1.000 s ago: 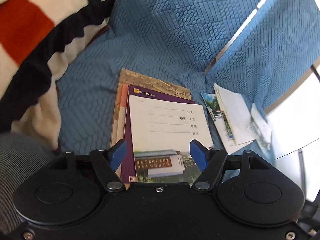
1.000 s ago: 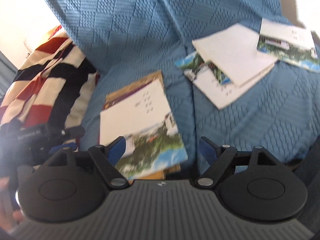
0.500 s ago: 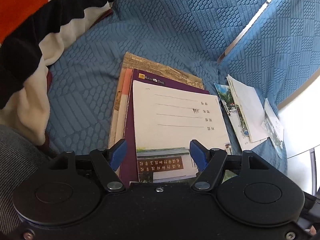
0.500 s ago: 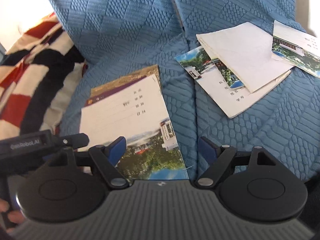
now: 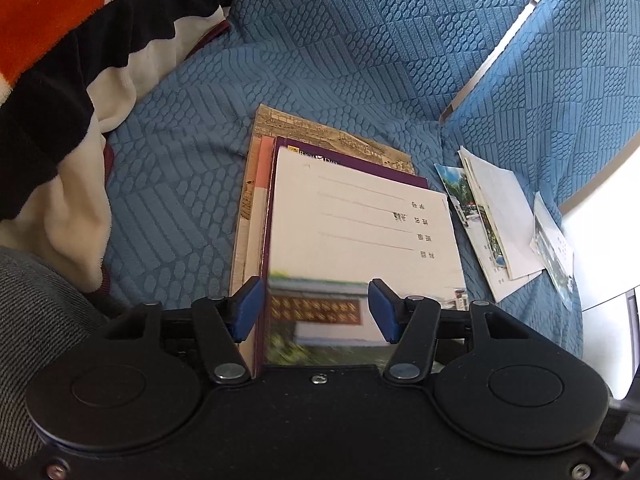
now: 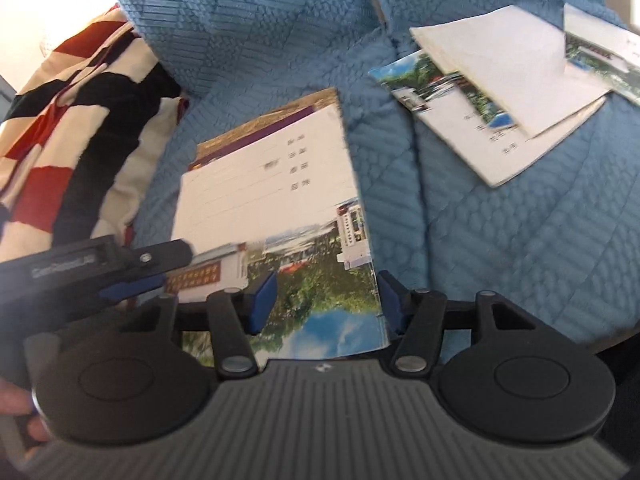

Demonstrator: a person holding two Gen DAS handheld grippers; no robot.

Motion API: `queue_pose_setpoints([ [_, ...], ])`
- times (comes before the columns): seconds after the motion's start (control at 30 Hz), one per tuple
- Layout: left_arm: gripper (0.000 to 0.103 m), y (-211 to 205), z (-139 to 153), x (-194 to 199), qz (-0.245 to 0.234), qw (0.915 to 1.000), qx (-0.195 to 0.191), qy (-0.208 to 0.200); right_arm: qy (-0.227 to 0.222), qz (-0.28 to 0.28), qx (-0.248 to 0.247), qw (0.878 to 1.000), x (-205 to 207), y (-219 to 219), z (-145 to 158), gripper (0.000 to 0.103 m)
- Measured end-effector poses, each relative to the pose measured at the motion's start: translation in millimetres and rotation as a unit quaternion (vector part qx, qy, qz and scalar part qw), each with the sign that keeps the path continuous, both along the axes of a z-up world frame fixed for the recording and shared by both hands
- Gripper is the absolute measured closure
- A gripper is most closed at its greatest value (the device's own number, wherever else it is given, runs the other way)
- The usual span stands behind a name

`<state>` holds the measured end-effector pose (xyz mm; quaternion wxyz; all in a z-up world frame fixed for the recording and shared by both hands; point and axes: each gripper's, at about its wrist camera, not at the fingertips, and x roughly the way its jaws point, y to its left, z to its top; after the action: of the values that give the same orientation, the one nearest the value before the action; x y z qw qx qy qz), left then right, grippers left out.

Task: Organize objects
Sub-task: 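Withdraw both tools and move toward the loose photo booklets and envelope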

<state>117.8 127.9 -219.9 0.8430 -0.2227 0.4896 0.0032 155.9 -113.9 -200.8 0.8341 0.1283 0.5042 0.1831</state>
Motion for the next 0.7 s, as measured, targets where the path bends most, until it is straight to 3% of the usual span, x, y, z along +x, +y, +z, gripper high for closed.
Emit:
queue_pose_setpoints([
  [0.33,0.05,4,1,0,0.005,0.9999,-0.006,0.011,-0.003,-0.004,-0.009,1.0,-1,1,10,0.046],
  [0.7,0.048,5,54,-15,-0.003,0.9996,0.01,-0.025,-0.068,0.003,0.006,0.998,1,-5,80,0.046],
])
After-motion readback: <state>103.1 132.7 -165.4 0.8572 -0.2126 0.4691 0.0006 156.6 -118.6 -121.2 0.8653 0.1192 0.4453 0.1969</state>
